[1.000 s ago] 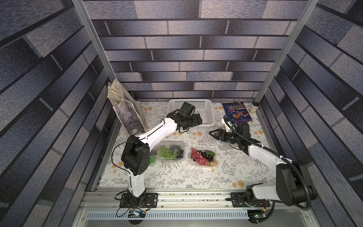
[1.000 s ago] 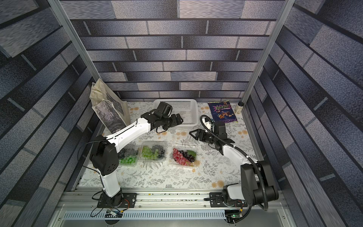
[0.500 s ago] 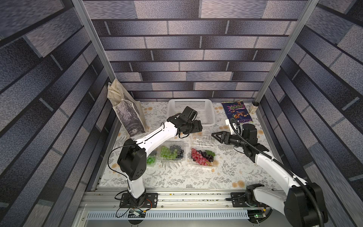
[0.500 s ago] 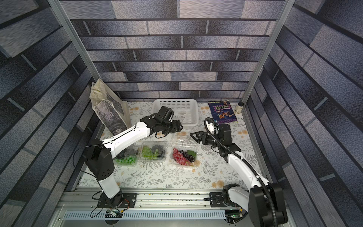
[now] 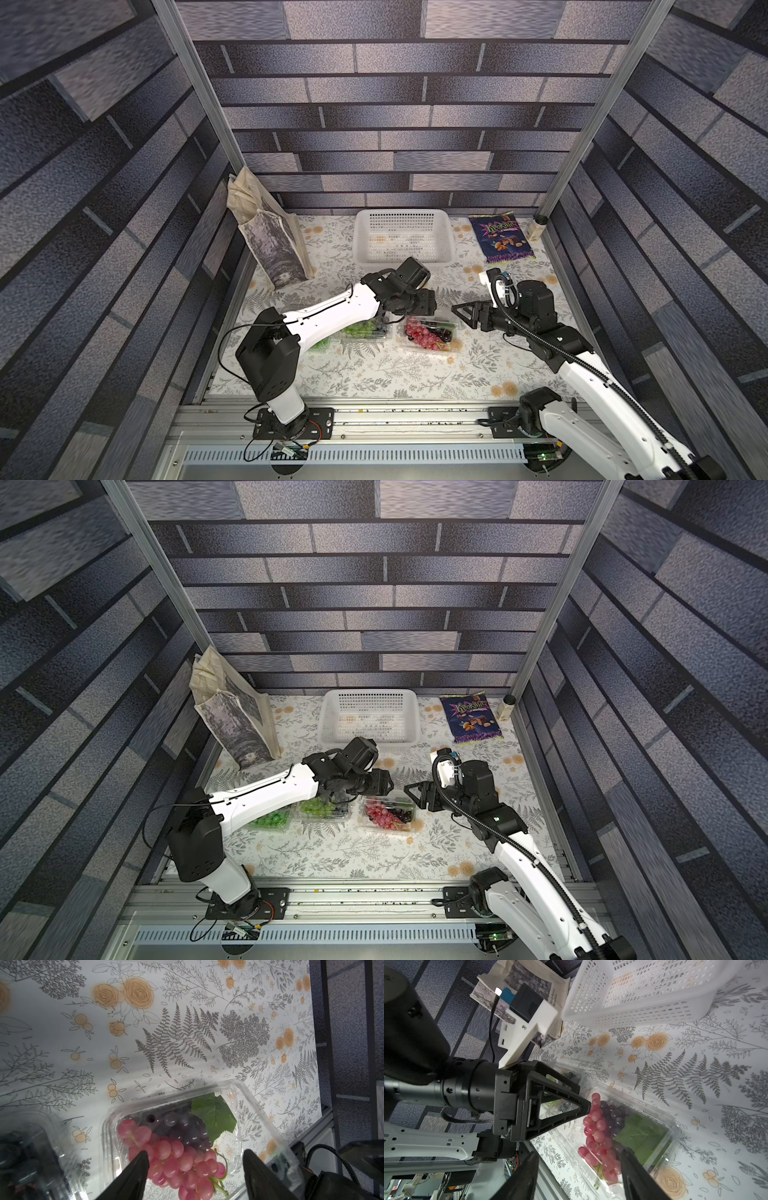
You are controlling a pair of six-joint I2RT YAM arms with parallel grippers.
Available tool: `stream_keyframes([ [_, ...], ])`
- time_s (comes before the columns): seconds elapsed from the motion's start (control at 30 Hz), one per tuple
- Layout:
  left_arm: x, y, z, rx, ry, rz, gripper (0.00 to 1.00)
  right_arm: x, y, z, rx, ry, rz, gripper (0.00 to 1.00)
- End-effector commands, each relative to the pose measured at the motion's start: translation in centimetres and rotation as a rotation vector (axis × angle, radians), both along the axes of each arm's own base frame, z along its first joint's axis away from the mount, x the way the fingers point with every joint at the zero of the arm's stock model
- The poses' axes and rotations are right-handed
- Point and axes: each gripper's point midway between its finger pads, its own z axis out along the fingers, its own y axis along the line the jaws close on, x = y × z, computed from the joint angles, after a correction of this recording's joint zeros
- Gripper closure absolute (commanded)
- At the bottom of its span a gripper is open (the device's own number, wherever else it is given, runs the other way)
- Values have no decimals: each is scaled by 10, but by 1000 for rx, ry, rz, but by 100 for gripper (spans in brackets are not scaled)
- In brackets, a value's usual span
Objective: Pack grapes into containers
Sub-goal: Close the packing box at the center of the board.
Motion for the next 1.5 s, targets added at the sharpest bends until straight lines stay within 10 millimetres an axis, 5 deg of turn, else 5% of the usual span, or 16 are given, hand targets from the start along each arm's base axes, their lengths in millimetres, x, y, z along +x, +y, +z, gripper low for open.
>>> stream_keyframes([
  [0.0,-10,4,8,-1,-32,7,26,-12,-13,-7,-109,4,-38,37],
  [0.3,-40,-6,-13,17,6,-16,26,-39,-19,-17,-154,54,-23,57],
  [0.57,-48,-7,-32,29,47,3,25,-60,-10,-39,-161,116,32,73],
  [0.9,-42,-8,-39,43,64,41,25,-83,12,-81,-160,217,104,74],
  [1.47,-23,2,-33,27,63,115,23,-72,23,-127,-217,315,68,72],
])
